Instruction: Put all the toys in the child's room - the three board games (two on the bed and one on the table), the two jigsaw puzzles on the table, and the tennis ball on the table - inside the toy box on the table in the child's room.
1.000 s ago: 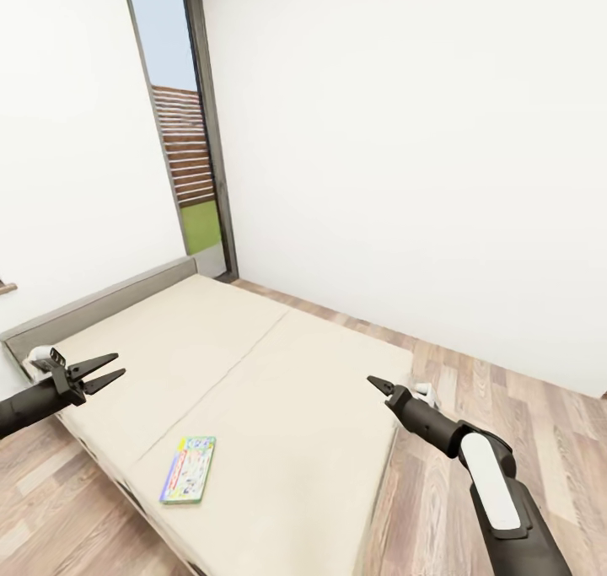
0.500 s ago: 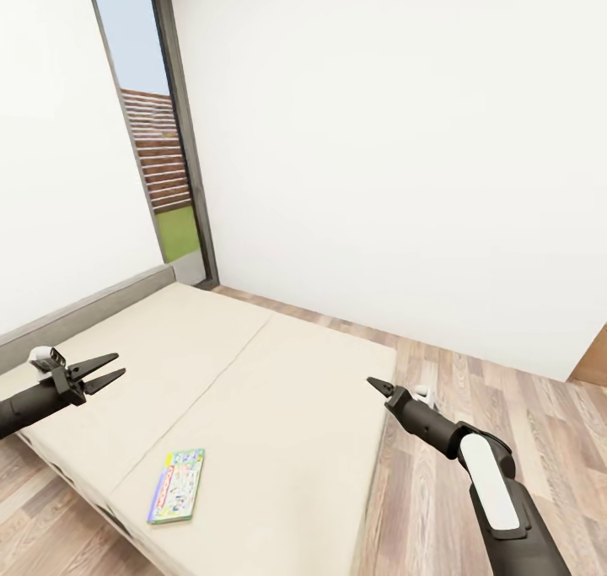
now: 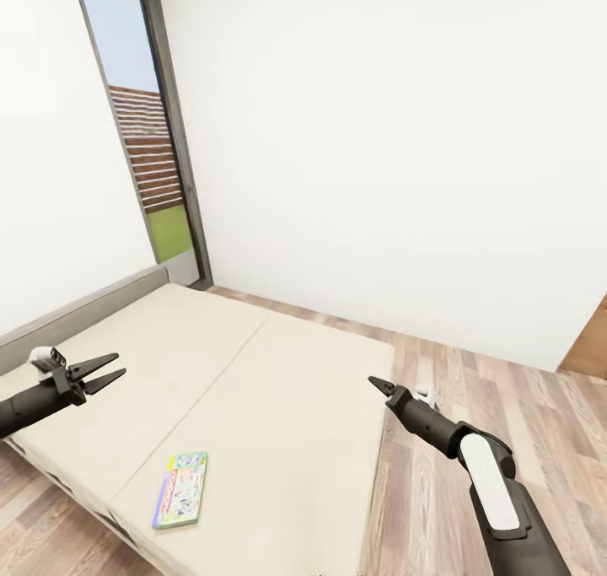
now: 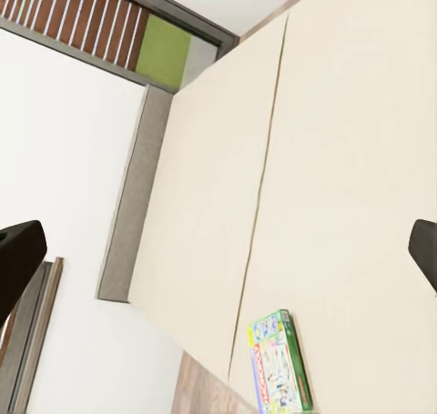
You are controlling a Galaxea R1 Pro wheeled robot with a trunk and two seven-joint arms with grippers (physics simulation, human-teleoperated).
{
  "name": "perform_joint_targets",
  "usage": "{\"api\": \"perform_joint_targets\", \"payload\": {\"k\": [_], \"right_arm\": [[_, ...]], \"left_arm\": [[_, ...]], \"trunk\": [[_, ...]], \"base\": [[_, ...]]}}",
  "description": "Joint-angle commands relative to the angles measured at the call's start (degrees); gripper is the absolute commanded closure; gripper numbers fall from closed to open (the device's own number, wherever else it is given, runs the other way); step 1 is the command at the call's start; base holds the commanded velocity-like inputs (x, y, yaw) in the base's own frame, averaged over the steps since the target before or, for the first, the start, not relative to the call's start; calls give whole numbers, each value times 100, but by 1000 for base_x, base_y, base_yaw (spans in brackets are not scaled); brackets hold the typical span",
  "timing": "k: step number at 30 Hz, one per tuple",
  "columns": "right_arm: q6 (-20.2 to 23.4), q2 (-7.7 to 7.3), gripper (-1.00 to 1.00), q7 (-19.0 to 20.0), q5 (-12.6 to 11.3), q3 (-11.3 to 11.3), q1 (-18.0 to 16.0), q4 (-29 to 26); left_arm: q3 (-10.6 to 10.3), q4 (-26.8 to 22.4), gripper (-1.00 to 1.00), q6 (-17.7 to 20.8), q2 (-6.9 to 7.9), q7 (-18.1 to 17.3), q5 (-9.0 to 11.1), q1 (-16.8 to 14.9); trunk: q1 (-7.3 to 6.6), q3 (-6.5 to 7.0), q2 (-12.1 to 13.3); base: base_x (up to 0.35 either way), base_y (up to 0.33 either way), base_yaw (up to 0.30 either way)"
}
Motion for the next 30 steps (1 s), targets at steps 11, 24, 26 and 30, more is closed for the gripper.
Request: {"api": "perform_joint_targets", "payload": {"k": [11,24,26,30], "right_arm": [[23,6,-100,32,23,-20,-7,35],[21,2,-100,32,23,-27,-7,92],[21,1,-100,32,23,-28,-7,94],[21,3,-100,32,23,-28,-7,99]], "left_arm": [[1,1,-100,59,8,-19,12,-4],[1,1,-100,60,11,-16,12,-3],[1,1,-100,60,14,-18,12,-4],[7,1,-100,60,17,-19,12,-3]], "trunk": [[3,-86,-13],[3,-173,-13],[3,-186,-13],[3,-213,-13]], "base": [[0,32,-167],[81,111,-169],[84,16,-169],[78,55,-169]]}}
